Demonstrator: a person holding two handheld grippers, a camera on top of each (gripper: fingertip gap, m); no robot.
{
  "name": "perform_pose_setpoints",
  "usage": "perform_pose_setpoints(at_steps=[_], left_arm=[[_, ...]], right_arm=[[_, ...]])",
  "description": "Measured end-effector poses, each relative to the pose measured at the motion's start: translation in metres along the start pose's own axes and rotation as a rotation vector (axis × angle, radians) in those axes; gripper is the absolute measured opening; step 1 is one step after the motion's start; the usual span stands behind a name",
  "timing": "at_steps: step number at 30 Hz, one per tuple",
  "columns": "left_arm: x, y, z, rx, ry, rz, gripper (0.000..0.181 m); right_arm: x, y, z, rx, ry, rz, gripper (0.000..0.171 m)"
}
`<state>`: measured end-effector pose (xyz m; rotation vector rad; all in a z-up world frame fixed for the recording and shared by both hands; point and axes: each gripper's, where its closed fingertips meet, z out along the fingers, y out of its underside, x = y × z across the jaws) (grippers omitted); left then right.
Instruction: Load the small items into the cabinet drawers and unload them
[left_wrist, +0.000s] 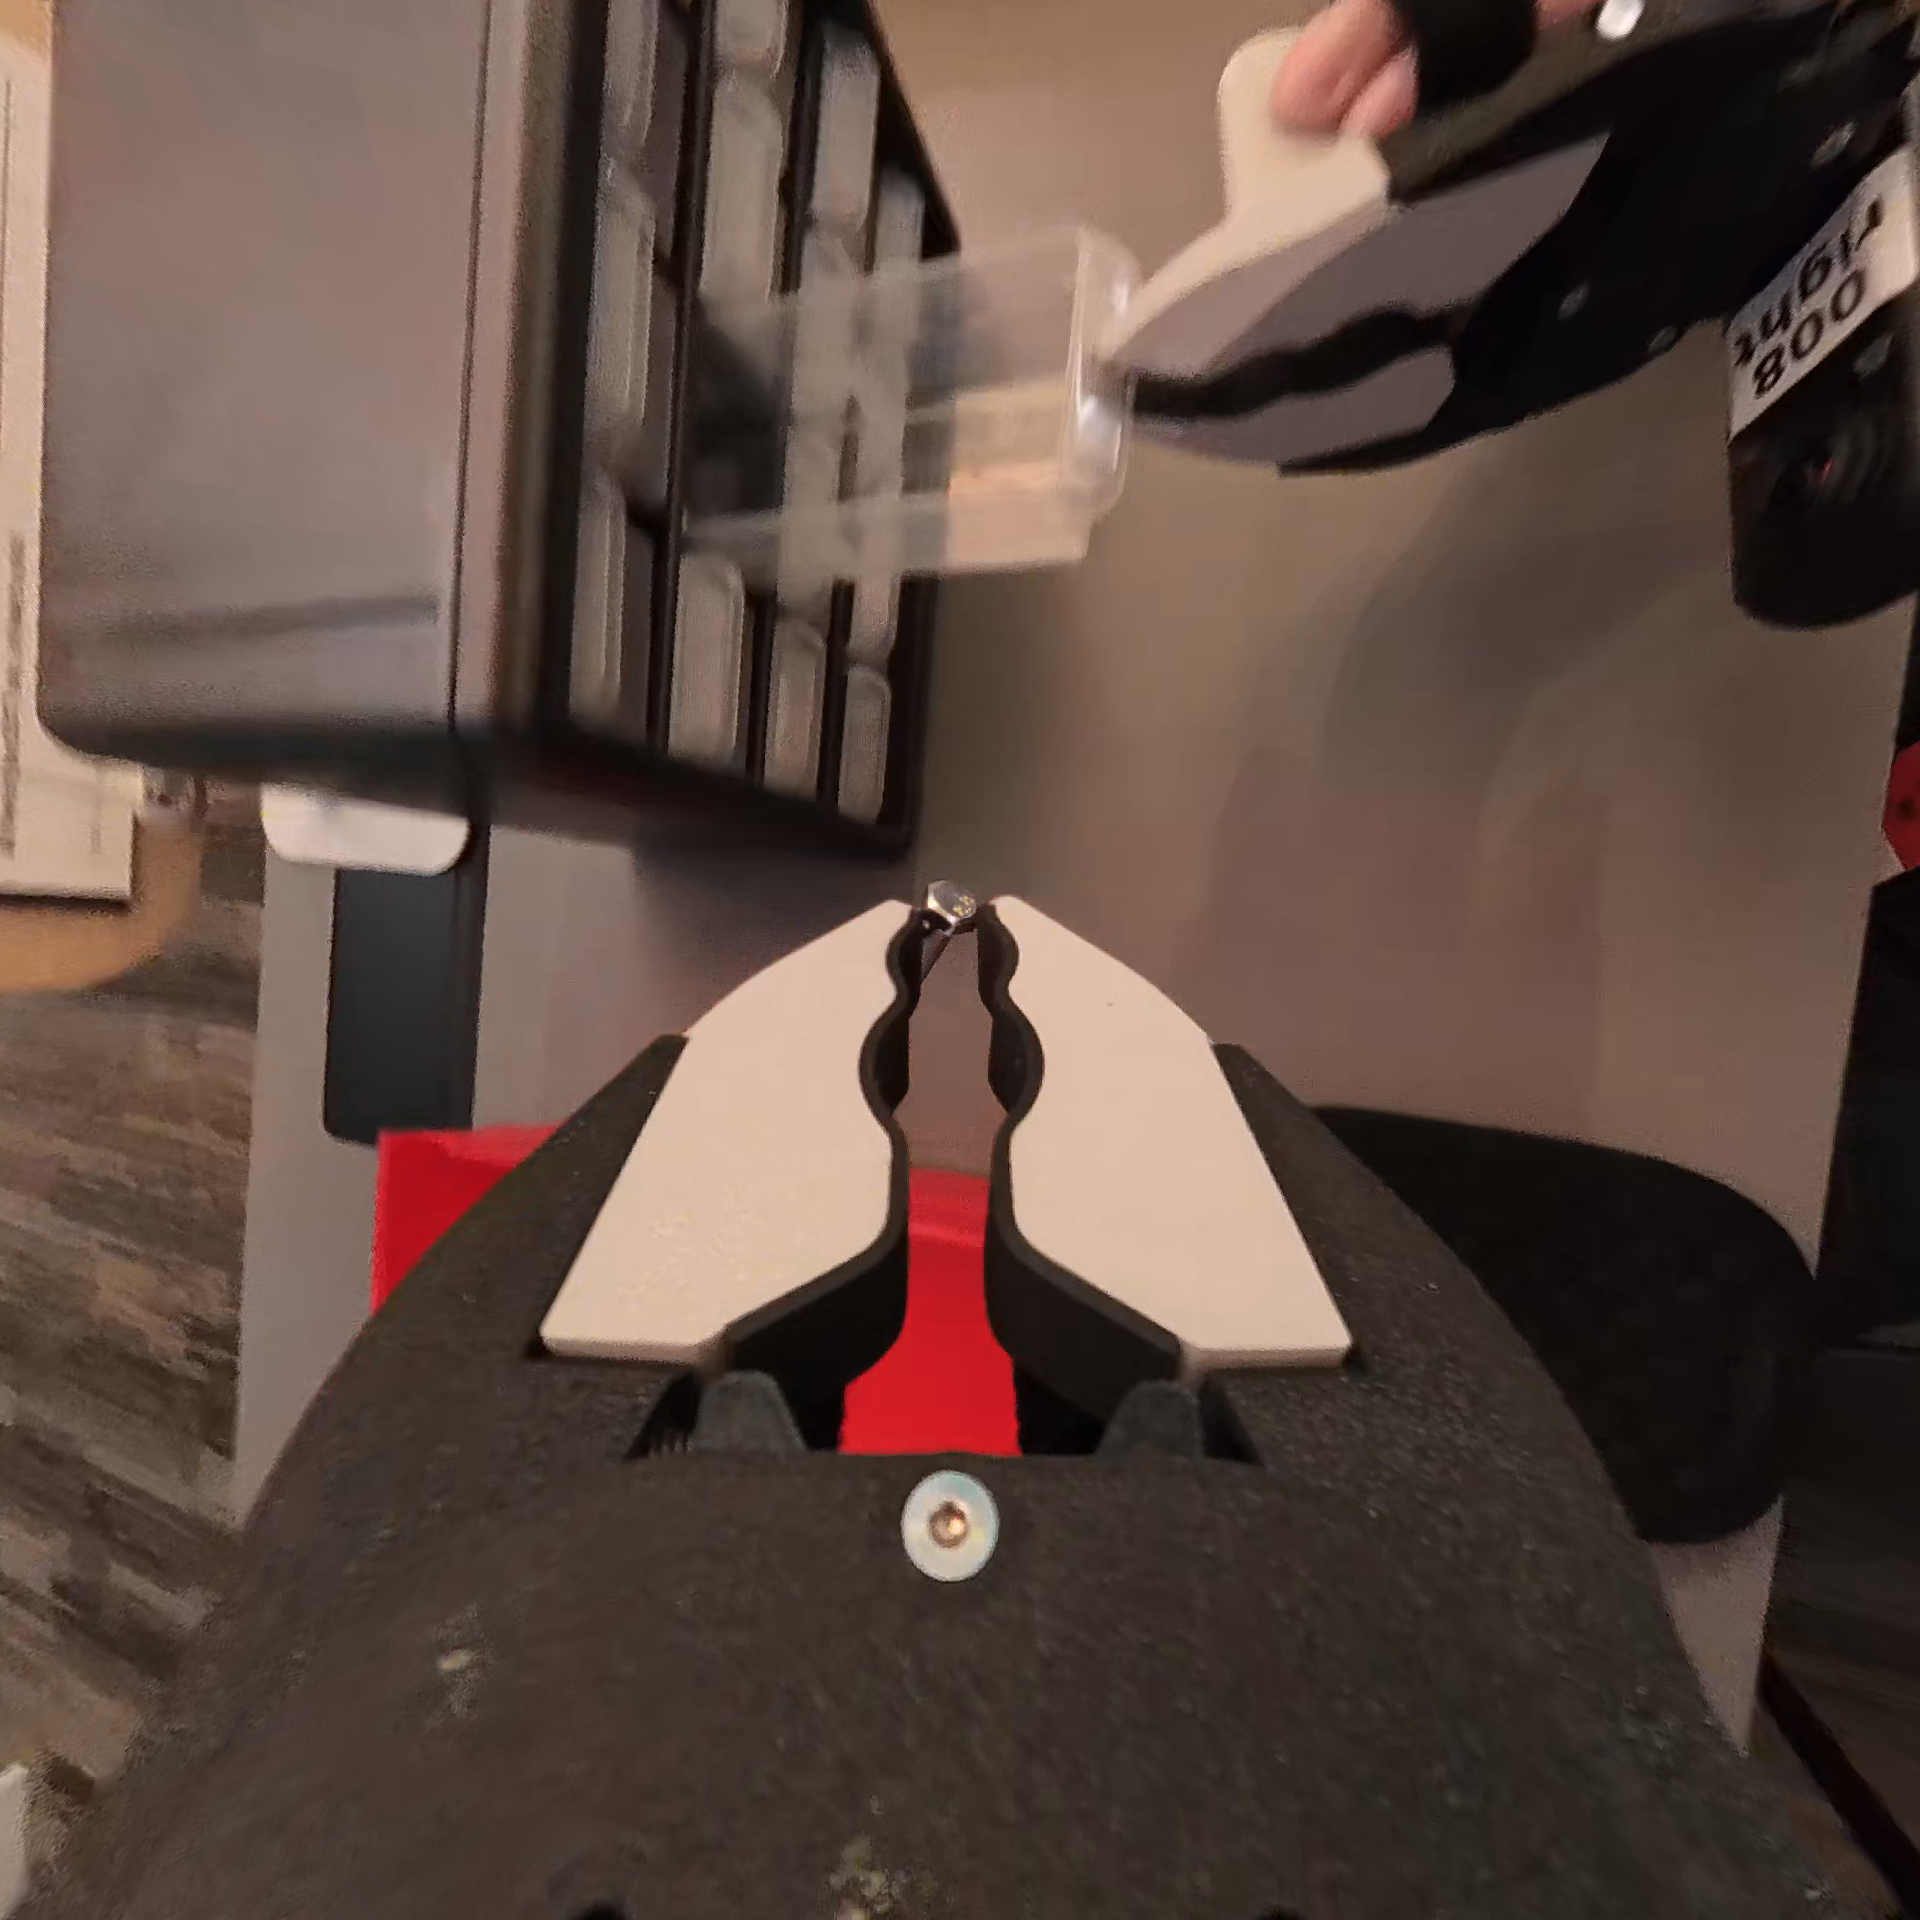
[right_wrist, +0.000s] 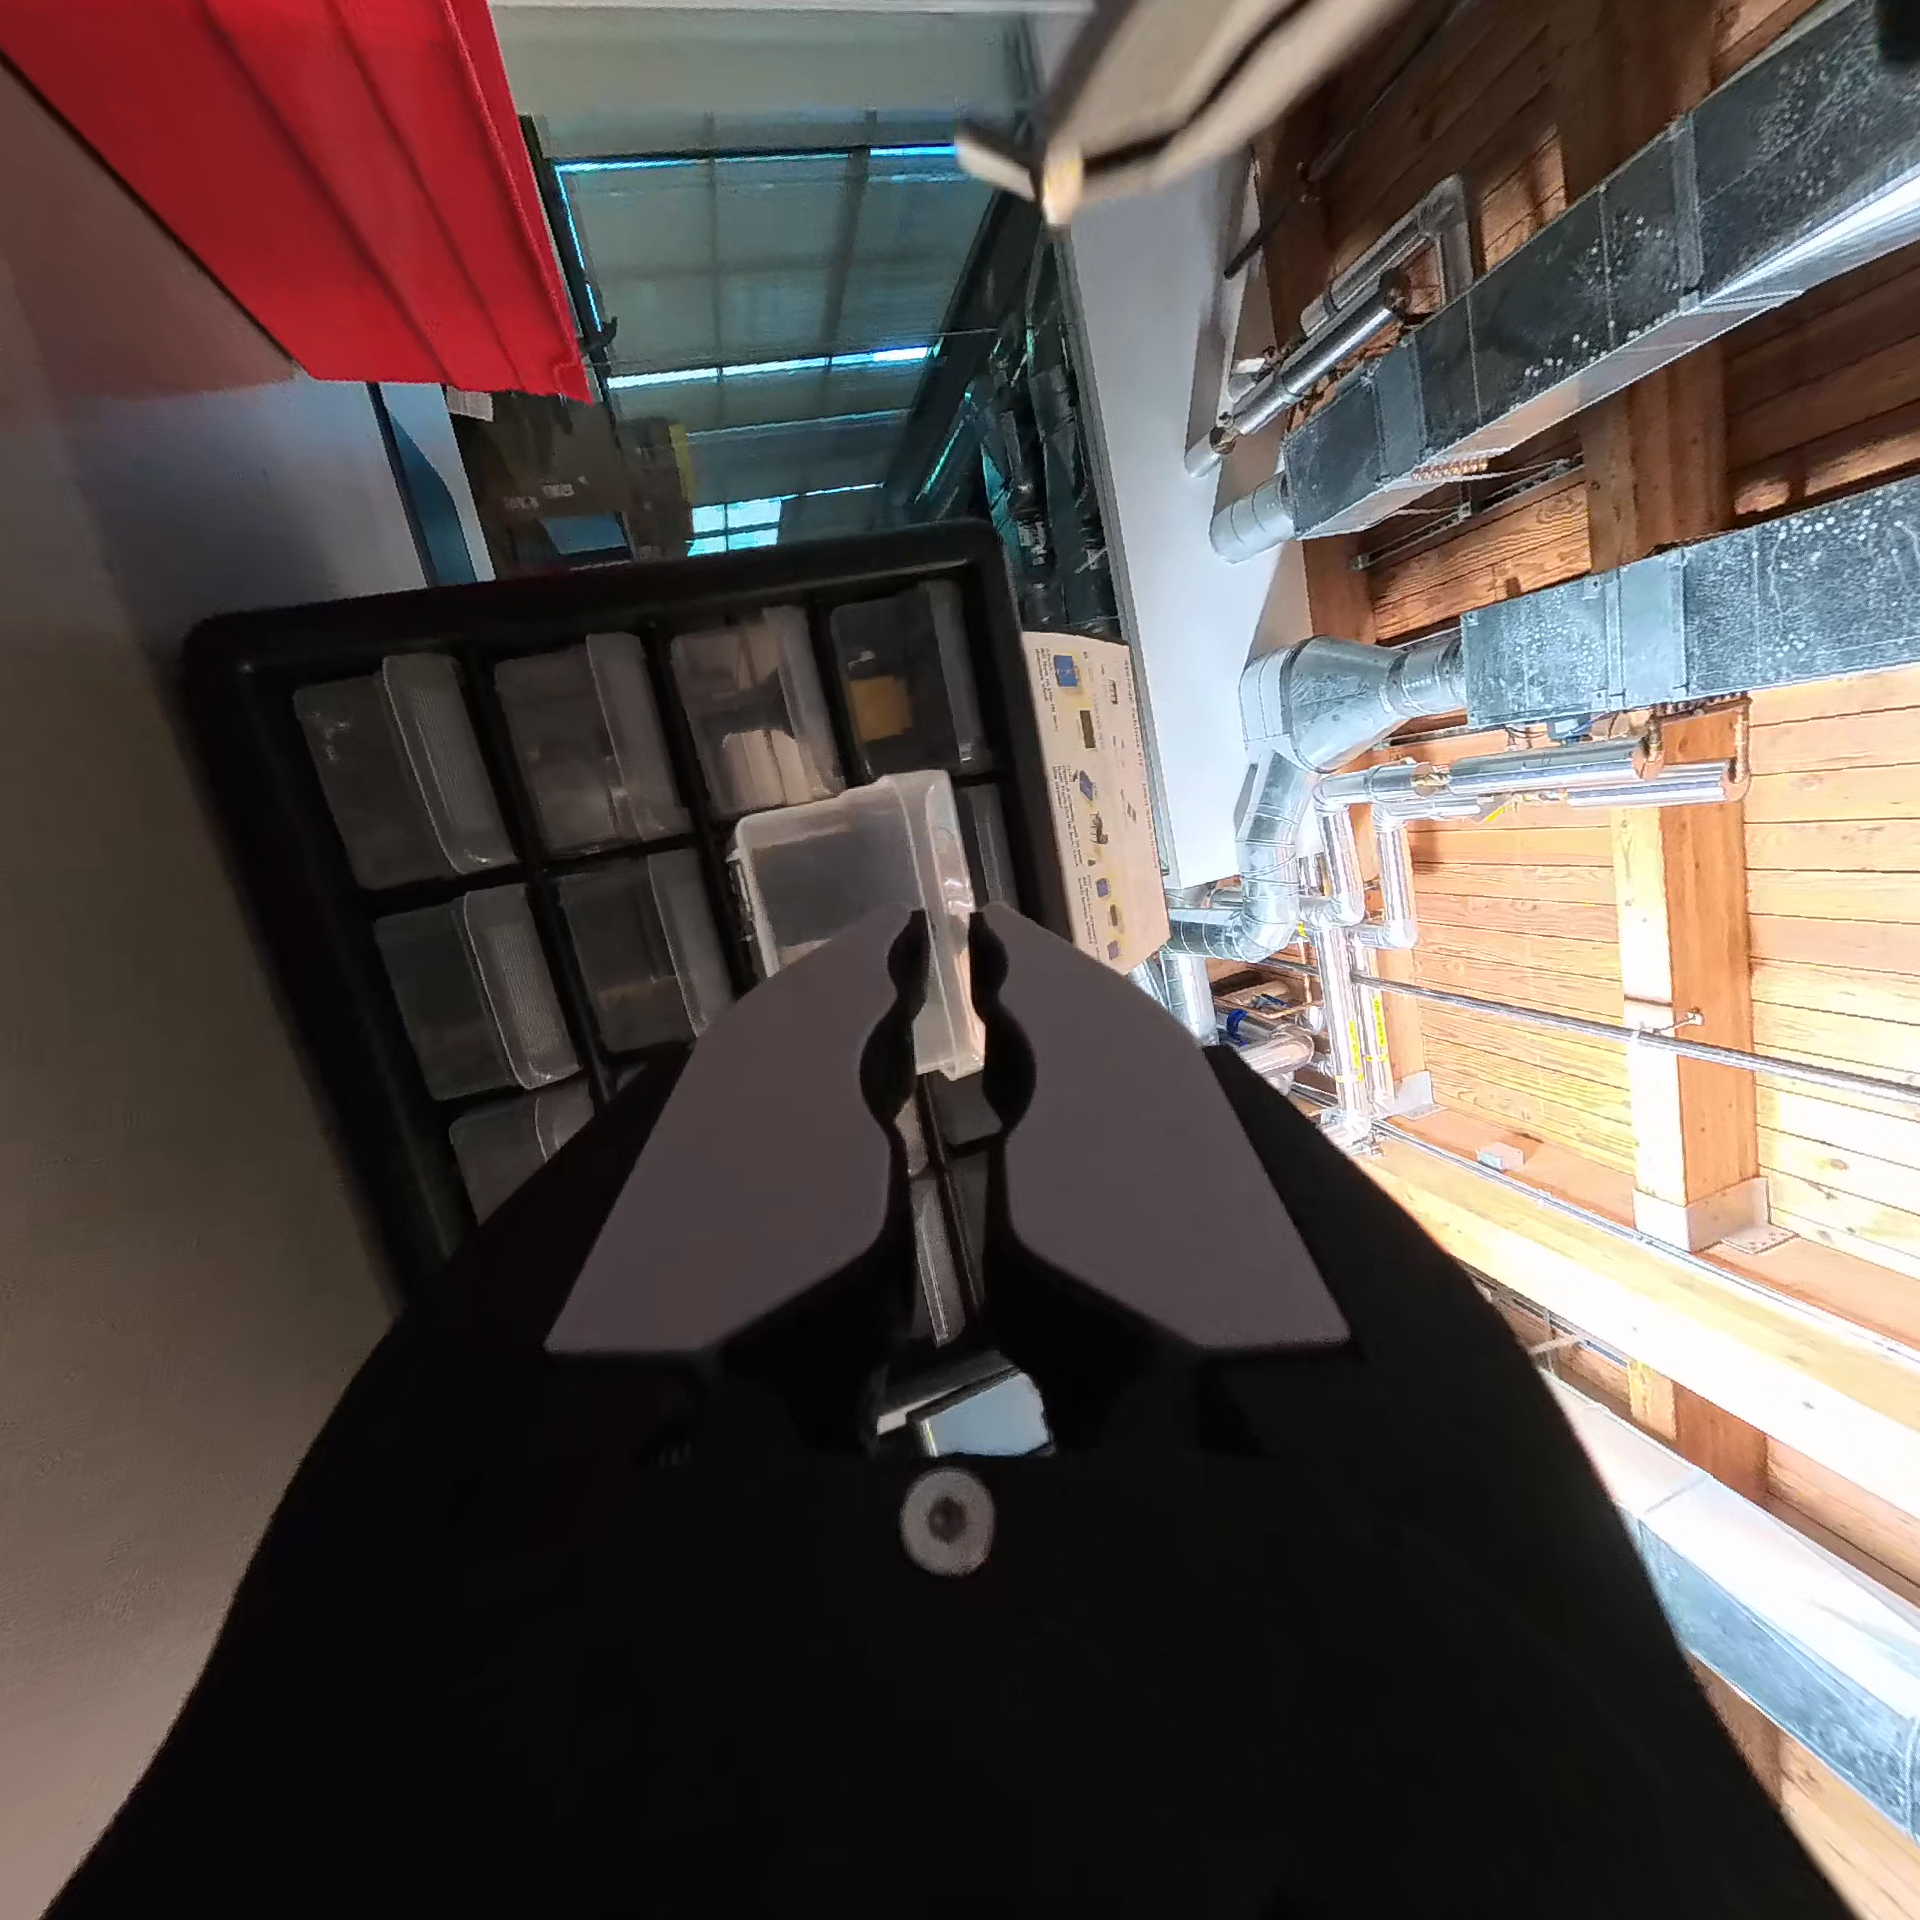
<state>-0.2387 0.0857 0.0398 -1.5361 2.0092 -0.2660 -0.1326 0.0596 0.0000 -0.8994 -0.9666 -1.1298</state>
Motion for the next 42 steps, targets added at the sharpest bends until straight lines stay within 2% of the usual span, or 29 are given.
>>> perform_pose_setpoints(at_steps=[5,8,12,19,26,36,40,42], left_arm=[[0.002,-0.057,0.039,-0.060,0.034,0.193,0.010],[0.000,-0.073,0.072,-0.150,0.064,0.323,0.010],[-0.004,-0.074,0.101,-0.268,0.155,0.434,0.010],[0.001,-0.062,0.122,-0.378,0.278,0.647,0.010],[0.006,-0.056,0.130,-0.430,0.374,0.676,0.010],[0.005,-0.052,0.134,-0.463,0.399,0.626,0.011],[0.001,-0.056,0.132,-0.447,0.373,0.597,0.026],[0.000,-0.062,0.126,-0.412,0.357,0.584,0.028]], right_arm=[[-0.001,-0.001,-0.003,0.010,-0.003,0.001,0.008],[0.000,-0.001,-0.003,0.012,-0.005,0.008,0.008],[0.002,-0.004,-0.004,0.020,-0.005,0.018,0.008],[0.003,-0.003,-0.003,0.022,-0.017,0.042,0.008],[-0.005,-0.007,-0.003,0.031,-0.050,0.032,0.009],[-0.011,-0.005,-0.002,0.019,-0.074,0.023,0.010],[-0.011,-0.003,-0.001,0.013,-0.075,0.029,0.010],[-0.012,-0.002,-0.001,0.012,-0.079,0.032,0.010]])
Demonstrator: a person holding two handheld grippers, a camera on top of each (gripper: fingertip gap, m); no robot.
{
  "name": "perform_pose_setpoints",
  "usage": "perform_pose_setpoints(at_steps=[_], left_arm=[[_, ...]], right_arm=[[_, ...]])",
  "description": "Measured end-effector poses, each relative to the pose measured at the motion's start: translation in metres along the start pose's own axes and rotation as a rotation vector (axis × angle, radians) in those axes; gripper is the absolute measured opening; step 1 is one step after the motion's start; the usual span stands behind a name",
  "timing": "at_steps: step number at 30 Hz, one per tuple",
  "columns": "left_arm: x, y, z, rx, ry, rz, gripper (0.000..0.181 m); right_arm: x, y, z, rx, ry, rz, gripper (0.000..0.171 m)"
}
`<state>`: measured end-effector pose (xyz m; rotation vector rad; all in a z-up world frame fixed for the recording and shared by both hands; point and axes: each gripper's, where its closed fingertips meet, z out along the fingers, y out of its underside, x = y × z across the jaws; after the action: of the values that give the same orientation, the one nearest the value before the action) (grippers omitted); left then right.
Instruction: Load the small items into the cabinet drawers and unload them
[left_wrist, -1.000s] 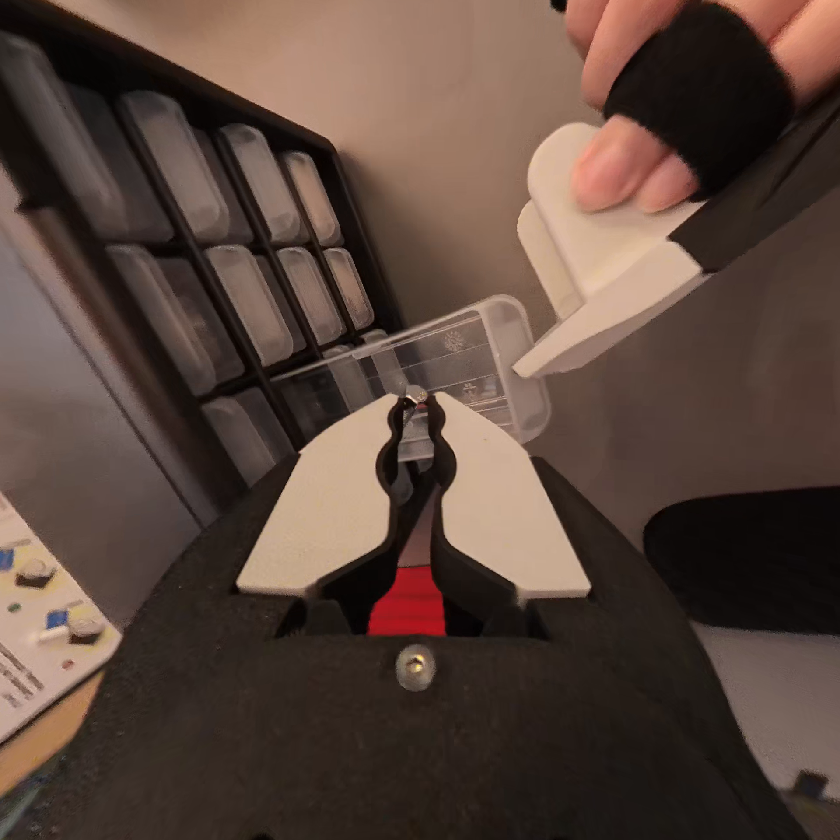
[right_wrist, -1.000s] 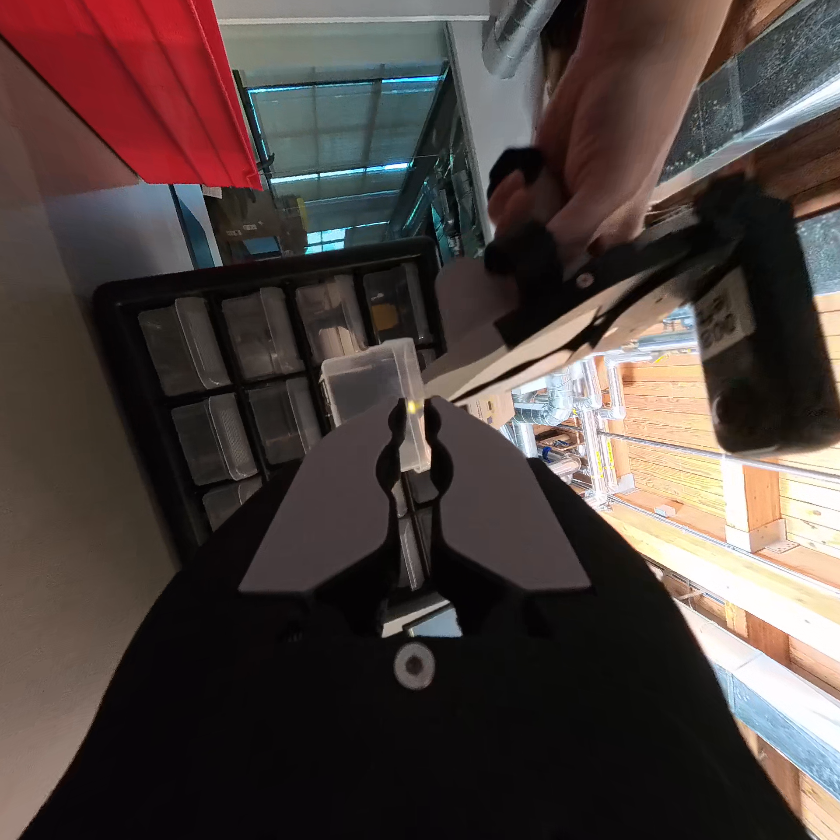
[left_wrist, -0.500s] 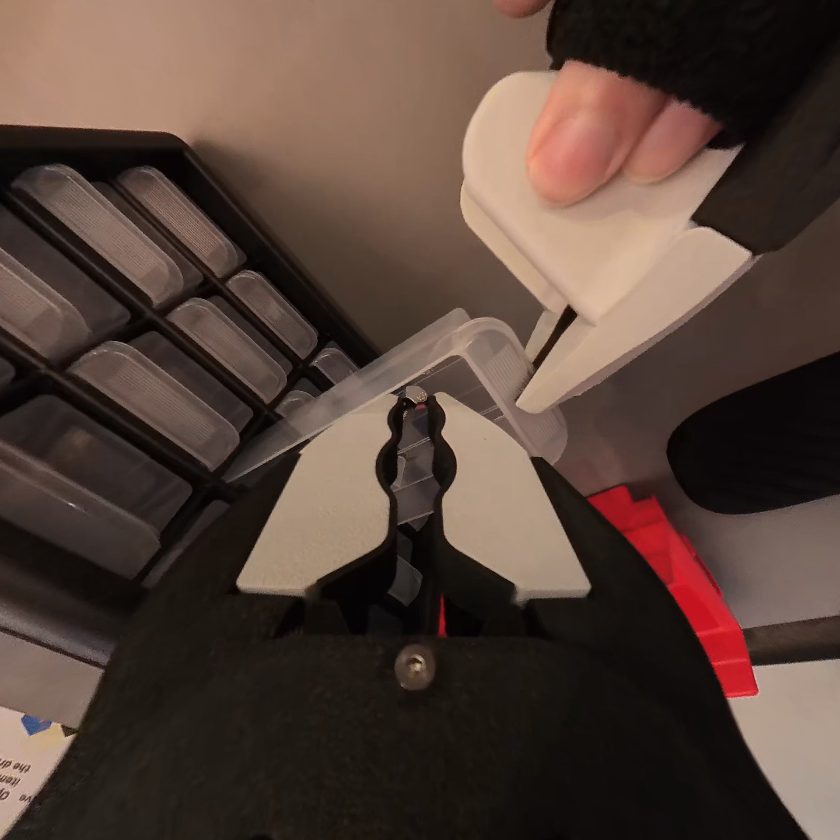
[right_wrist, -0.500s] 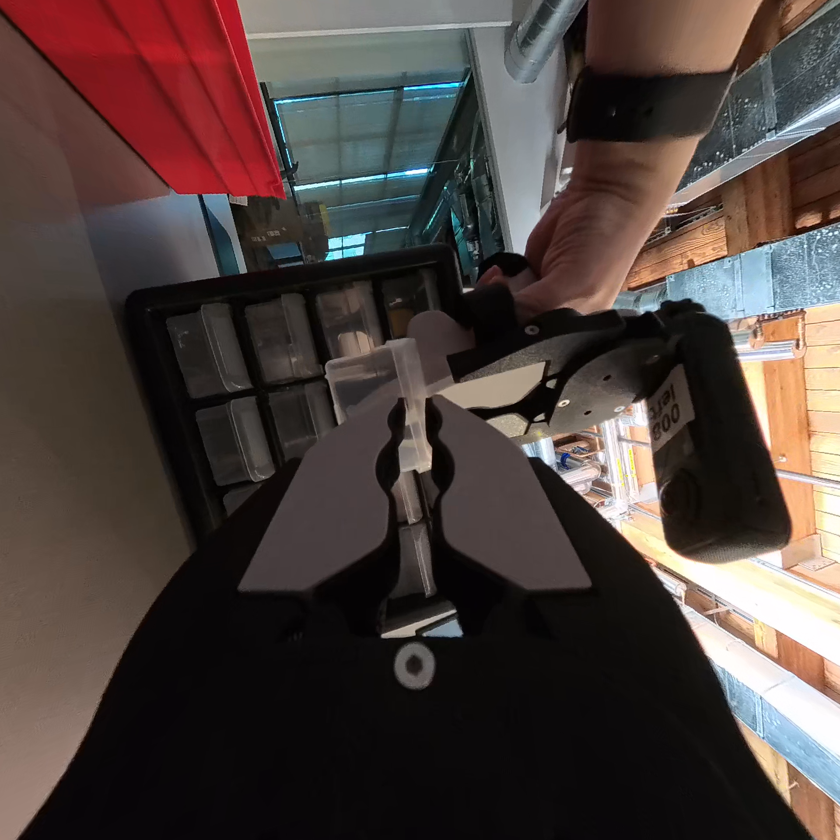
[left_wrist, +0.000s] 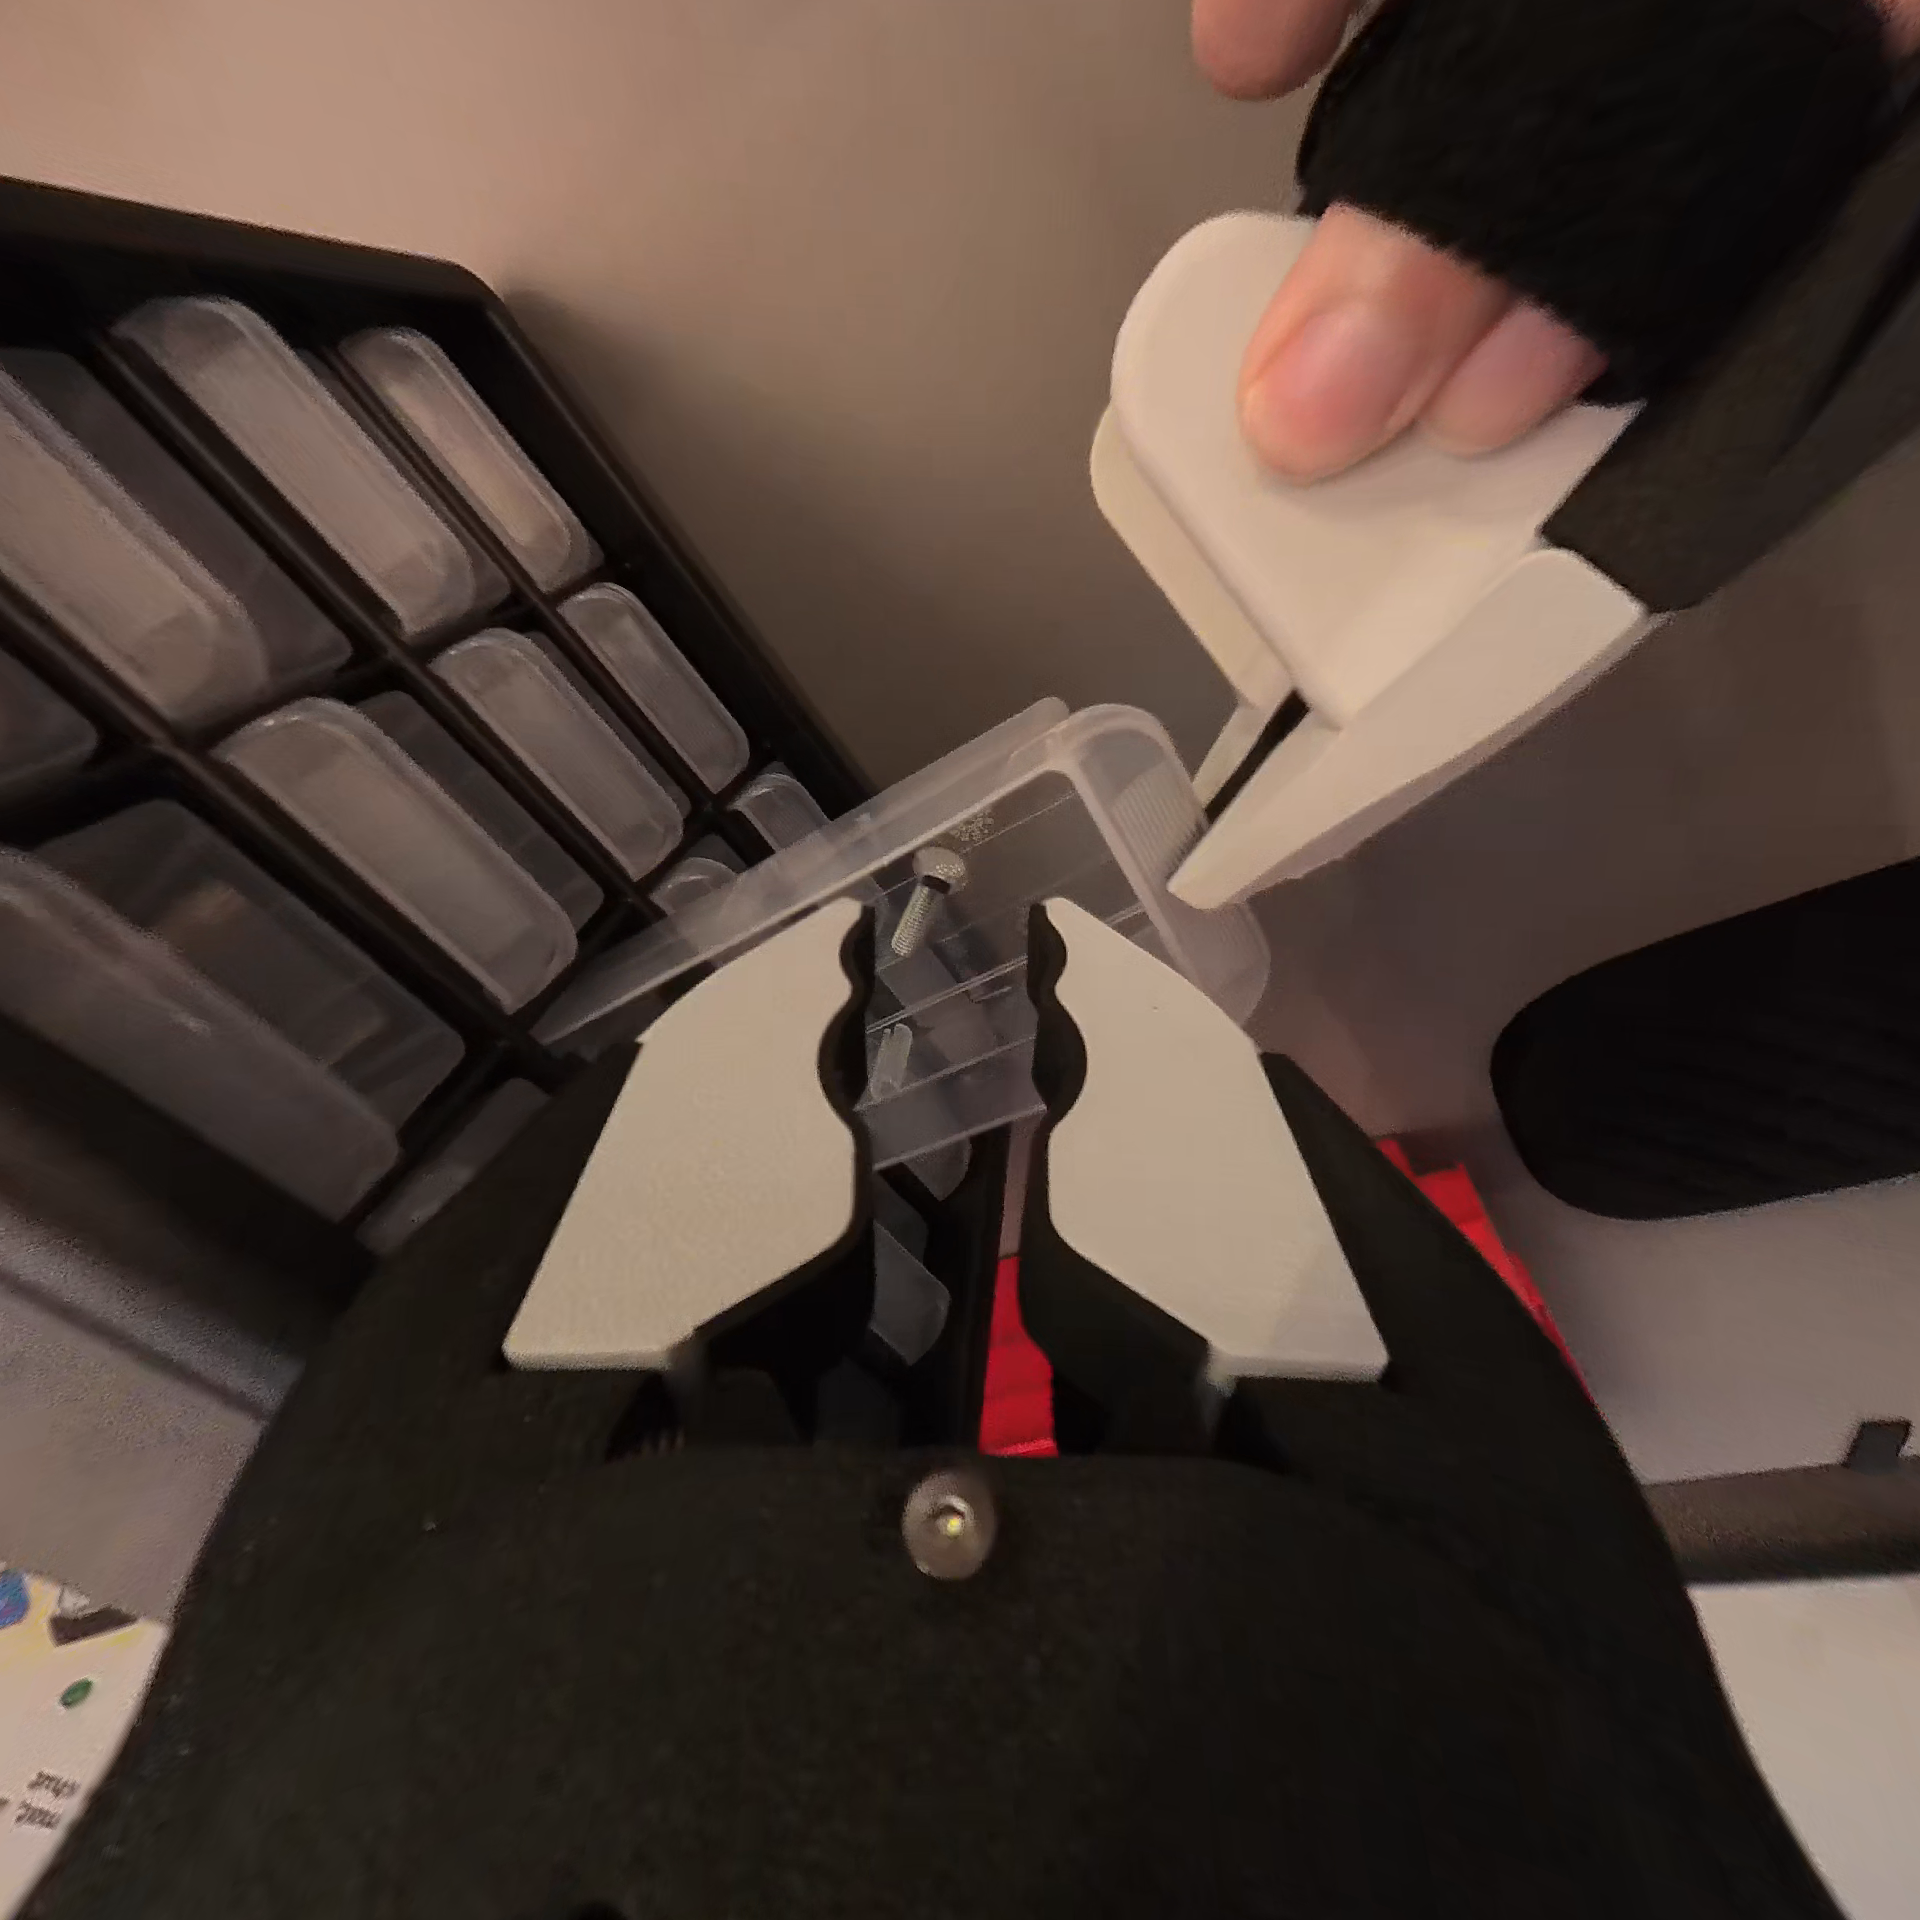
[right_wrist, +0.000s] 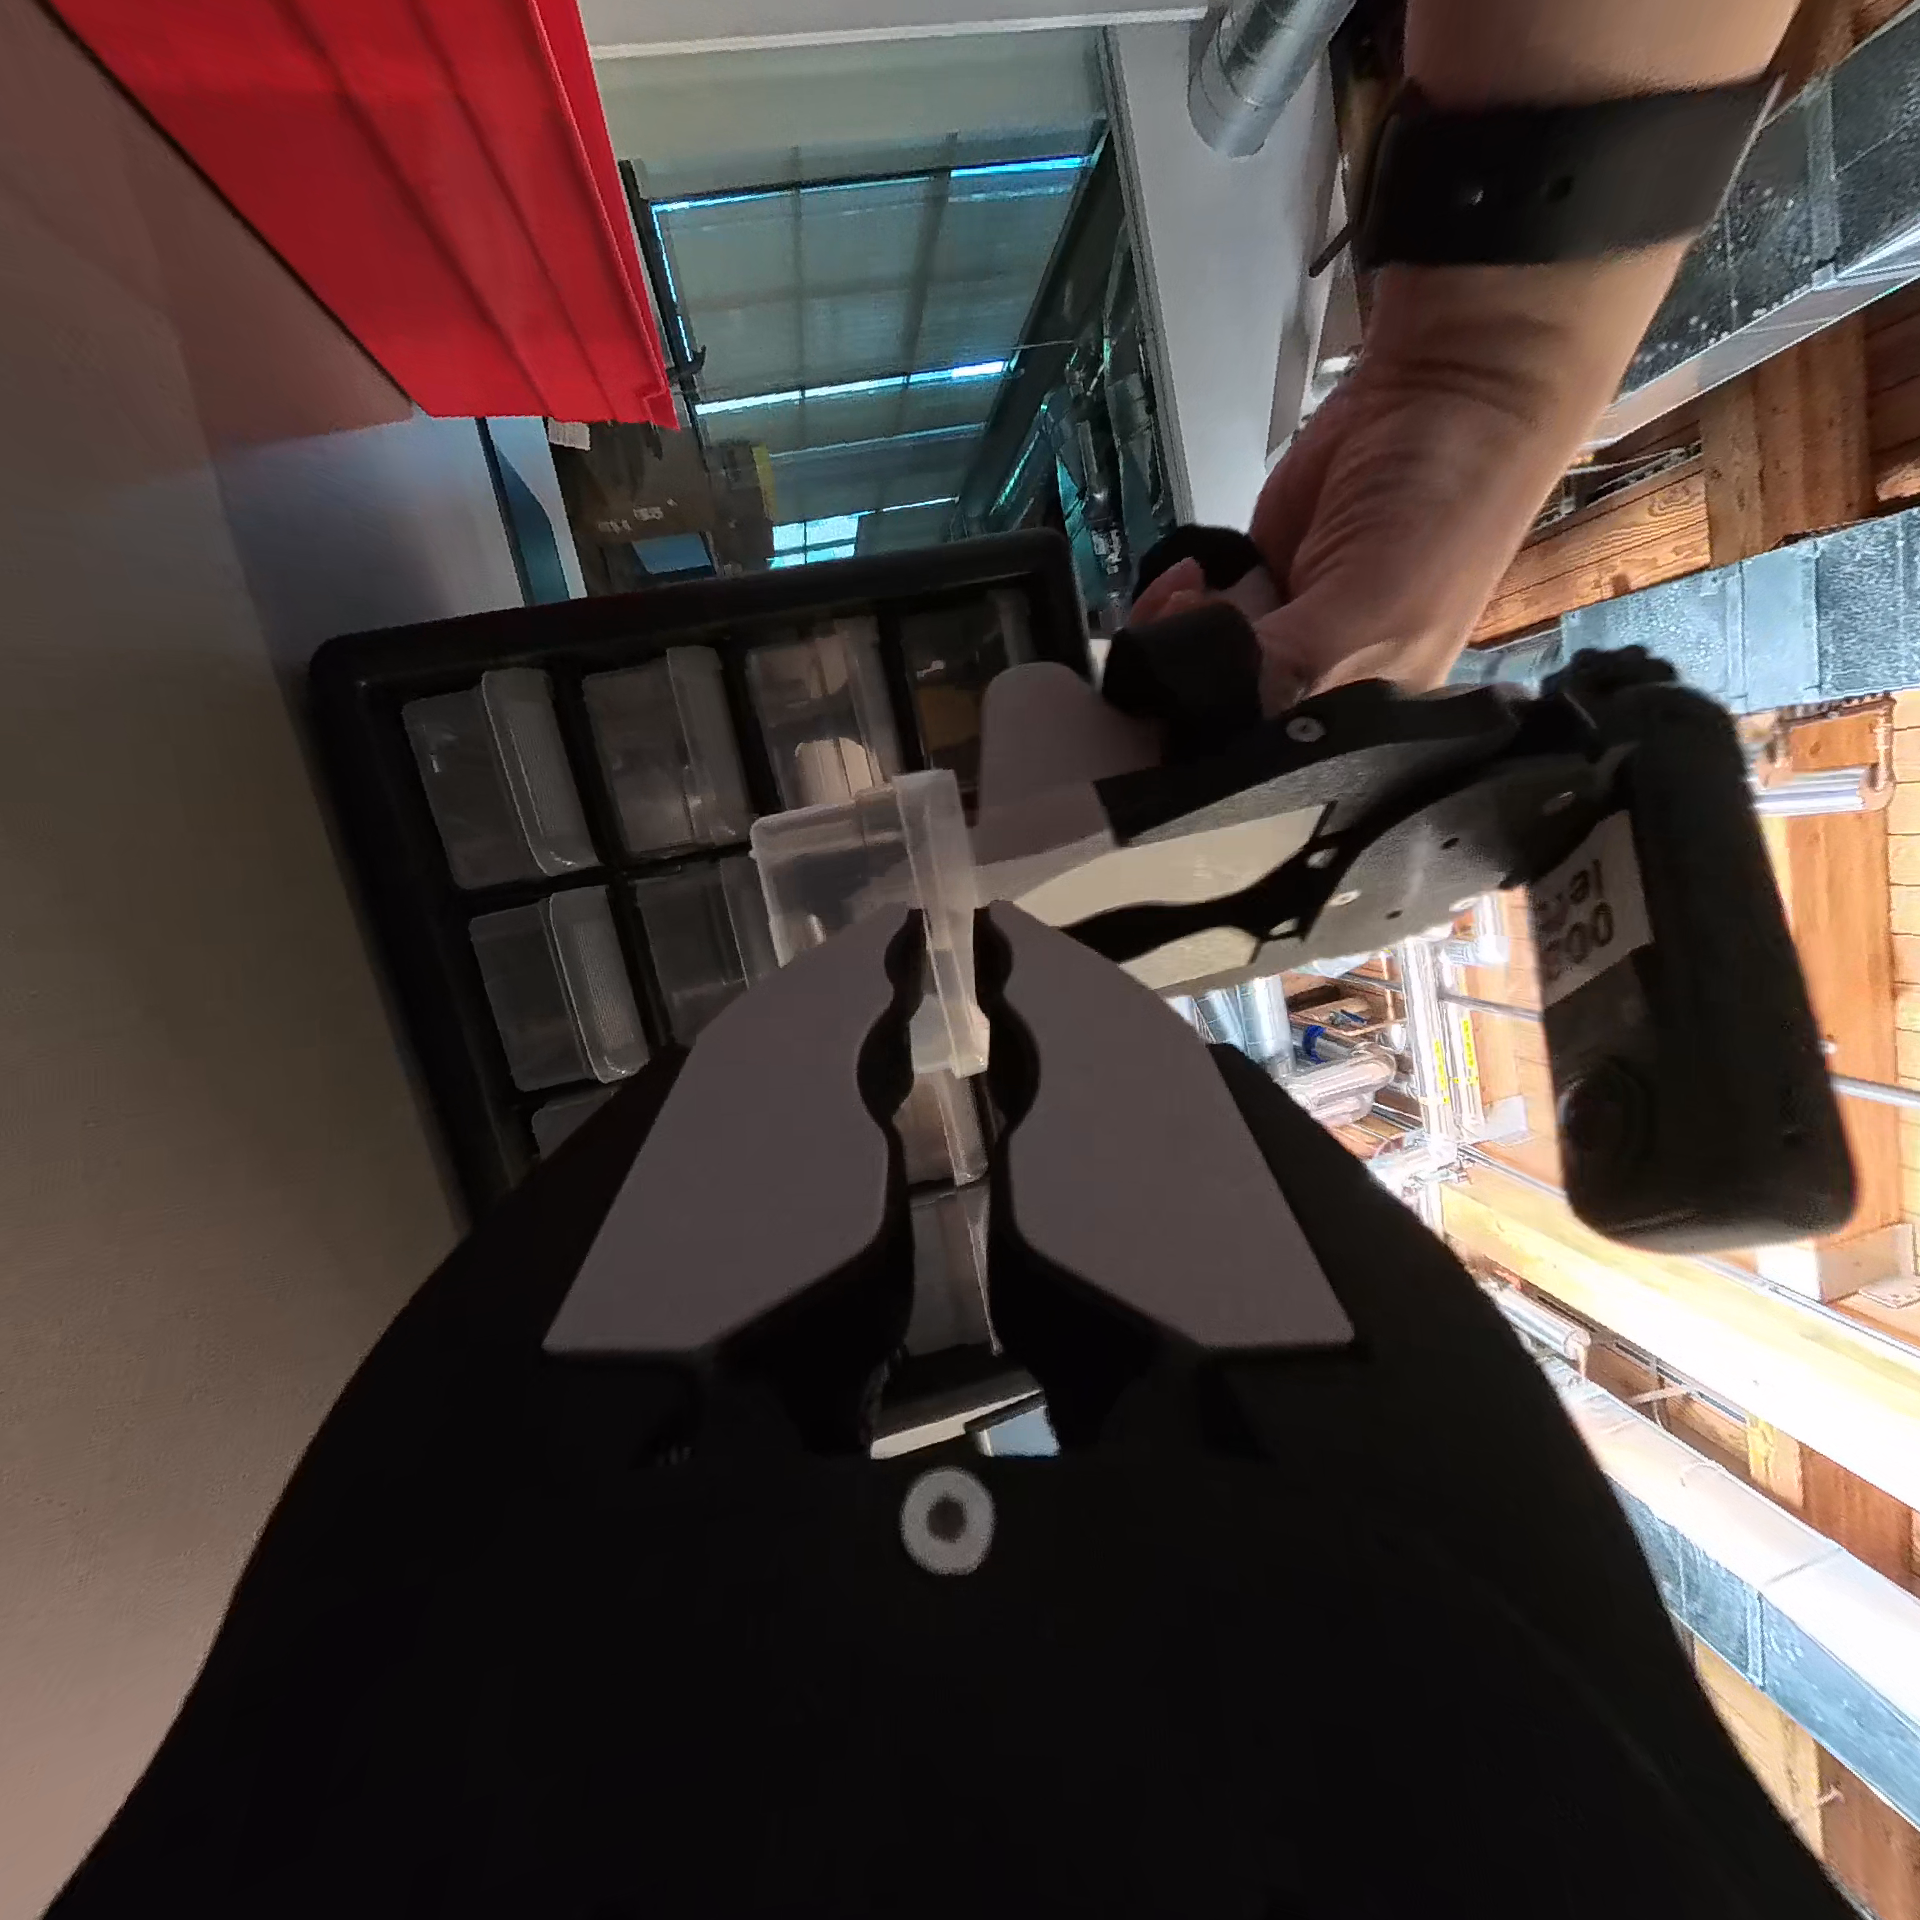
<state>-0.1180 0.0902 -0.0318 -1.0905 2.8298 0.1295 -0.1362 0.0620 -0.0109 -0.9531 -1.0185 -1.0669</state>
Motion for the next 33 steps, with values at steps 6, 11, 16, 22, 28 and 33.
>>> perform_pose_setpoints(at_steps=[6,11,16,22,28,33], left_arm=[[-0.005,-0.003,-0.054,0.188,-0.224,-0.088,0.028],[0.014,0.021,-0.103,0.316,-0.402,-0.183,0.026],[0.048,0.065,-0.118,0.311,-0.458,-0.301,0.026],[0.087,0.113,-0.116,0.283,-0.475,-0.434,0.026],[0.115,0.143,-0.112,0.274,-0.477,-0.535,0.026],[0.127,0.149,-0.109,0.294,-0.470,-0.589,0.028]], right_arm=[[-0.004,0.000,0.005,0.008,-0.011,-0.001,0.010],[0.001,0.006,0.022,-0.018,-0.001,0.009,0.010],[-0.007,0.026,0.041,-0.089,-0.050,0.009,0.010],[-0.009,0.042,0.065,-0.122,-0.044,-0.030,0.010],[-0.013,0.052,0.088,-0.165,-0.053,-0.024,0.010],[-0.011,0.051,0.087,-0.177,-0.033,0.006,0.024]])
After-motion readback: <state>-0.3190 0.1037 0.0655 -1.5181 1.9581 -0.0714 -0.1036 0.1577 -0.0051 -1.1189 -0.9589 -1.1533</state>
